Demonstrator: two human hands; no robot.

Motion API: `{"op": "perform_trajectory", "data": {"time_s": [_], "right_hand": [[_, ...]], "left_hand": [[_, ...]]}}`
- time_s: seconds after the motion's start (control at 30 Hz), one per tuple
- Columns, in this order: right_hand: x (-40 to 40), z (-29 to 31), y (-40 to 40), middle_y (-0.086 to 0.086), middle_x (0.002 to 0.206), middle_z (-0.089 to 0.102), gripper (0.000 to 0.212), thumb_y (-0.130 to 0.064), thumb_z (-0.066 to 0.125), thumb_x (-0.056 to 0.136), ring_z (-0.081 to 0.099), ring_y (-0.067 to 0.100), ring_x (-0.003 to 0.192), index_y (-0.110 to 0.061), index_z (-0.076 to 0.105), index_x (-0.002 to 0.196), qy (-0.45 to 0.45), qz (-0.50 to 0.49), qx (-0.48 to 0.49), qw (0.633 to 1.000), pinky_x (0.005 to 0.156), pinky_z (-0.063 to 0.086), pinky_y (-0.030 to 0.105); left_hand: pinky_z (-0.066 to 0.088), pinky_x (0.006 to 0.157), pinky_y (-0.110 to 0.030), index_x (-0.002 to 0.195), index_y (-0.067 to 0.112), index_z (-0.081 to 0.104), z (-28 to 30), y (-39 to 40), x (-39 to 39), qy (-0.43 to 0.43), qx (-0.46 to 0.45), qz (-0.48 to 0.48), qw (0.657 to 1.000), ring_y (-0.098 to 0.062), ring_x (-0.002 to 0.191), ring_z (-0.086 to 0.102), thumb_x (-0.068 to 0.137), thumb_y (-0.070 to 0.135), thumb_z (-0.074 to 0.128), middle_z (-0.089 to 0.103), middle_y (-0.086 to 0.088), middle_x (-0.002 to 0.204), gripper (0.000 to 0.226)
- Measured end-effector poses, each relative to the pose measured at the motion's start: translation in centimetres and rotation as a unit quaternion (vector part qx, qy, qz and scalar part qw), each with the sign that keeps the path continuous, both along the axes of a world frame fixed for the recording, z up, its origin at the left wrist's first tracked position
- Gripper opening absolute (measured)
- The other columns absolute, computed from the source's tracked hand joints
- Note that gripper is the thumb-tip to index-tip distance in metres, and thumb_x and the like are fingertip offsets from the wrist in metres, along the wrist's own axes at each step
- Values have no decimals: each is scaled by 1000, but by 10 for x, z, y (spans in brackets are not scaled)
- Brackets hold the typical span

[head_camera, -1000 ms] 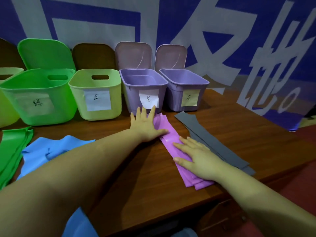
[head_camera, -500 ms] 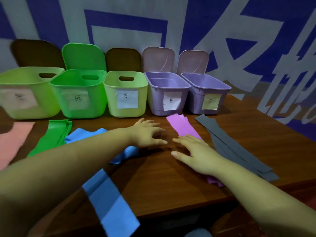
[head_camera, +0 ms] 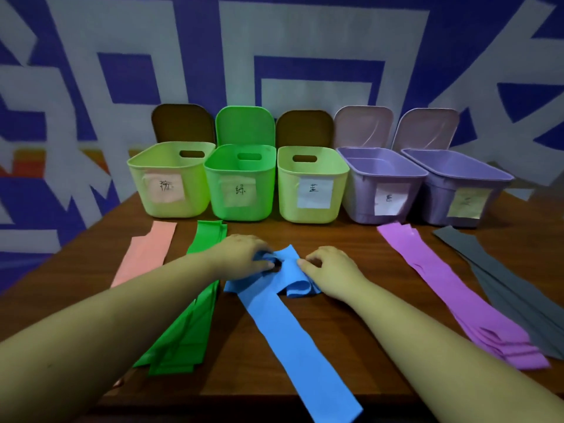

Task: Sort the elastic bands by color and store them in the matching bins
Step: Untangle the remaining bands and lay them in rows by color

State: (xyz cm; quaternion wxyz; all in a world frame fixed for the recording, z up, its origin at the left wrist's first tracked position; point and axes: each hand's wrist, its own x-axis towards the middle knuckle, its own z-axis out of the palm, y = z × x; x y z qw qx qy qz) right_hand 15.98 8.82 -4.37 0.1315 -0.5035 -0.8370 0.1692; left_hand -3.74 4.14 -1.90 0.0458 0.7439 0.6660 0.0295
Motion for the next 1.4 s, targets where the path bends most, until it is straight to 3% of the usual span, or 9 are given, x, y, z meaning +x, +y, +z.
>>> {"op": "perform_trajectory", "data": {"time_s": [0.17, 0.4, 0.53, 0.73, 0.9, 1.03, 1.17, 1.27, 1.4], "right_hand": [[1, -2, -3, -6, 98, 65, 19, -44, 61, 86, 57, 15, 100, -31, 61, 72, 90, 19, -25, 995, 91, 46, 36], [29, 12, 13, -4, 80, 63, 11, -22, 61, 90, 58, 11, 77, -25, 58, 79, 179, -22, -72, 981, 66, 43, 25], [57, 19, 30, 3, 83, 64, 10, -20, 62, 89, 59, 17, 78, -22, 58, 80, 235, -111, -78, 963, 68, 46, 29], [94, 39, 44, 11, 101, 65, 7, -16, 61, 89, 58, 25, 92, -11, 63, 92, 306, -247, 3, 919, 80, 46, 35], [110, 45, 41, 14, 113, 61, 25, -26, 67, 86, 55, 26, 96, -9, 61, 104, 179, -274, 27, 945, 79, 45, 34], [95, 52, 20, 10, 122, 53, 41, -38, 67, 85, 52, 29, 113, -13, 58, 116, 127, -221, 92, 963, 92, 43, 39], [52, 65, 0, 1, 114, 62, 55, -57, 46, 91, 56, 24, 109, -10, 65, 113, 237, -129, -103, 957, 97, 42, 38], [26, 66, -8, -3, 119, 61, 67, -69, 56, 76, 57, 20, 105, -16, 63, 117, 376, -141, -252, 881, 96, 44, 38], [18, 72, -14, 10, 80, 60, 16, -23, 58, 93, 54, 16, 62, -12, 58, 81, 483, -74, -255, 834, 59, 41, 24]], "left_hand": [[41, 93, -32, 113, 19, 63, -8, 7, -8, -61, 55, 29, 996, -21, 111, 54, 91, 42, 56, 61, -2, 119, 33], [42, 74, -28, 96, 14, 66, -8, 16, -8, -232, 115, 96, 961, -18, 88, 58, 92, 35, 58, 65, -2, 92, 23], [37, 57, -26, 76, 17, 57, 4, 15, -1, -393, 133, 134, 900, -10, 59, 51, 95, 27, 54, 56, 1, 66, 21], [37, 62, -32, 77, 15, 58, 17, 16, 12, -597, 126, 187, 770, -21, 69, 46, 97, 29, 50, 50, -15, 77, 26], [39, 61, -30, 80, 12, 55, 31, 17, 34, -717, 105, 171, 667, -24, 66, 52, 100, 19, 43, 54, -16, 79, 24], [35, 56, -25, 77, 14, 52, 36, 16, 52, -726, 83, 155, 665, -19, 61, 49, 100, 15, 40, 51, -8, 69, 26], [38, 47, -18, 73, 14, 51, 37, 8, 71, -741, 35, 123, 659, -10, 50, 50, 99, 12, 38, 52, -1, 56, 29], [48, 81, -34, 102, 7, 64, 38, -1, 78, -746, -6, 104, 657, -27, 87, 62, 95, 20, 47, 66, -14, 91, 22], [38, 59, -27, 82, 12, 55, 33, -10, 74, -680, -15, 63, 731, -21, 69, 53, 92, 21, 56, 56, -8, 76, 13]]}}
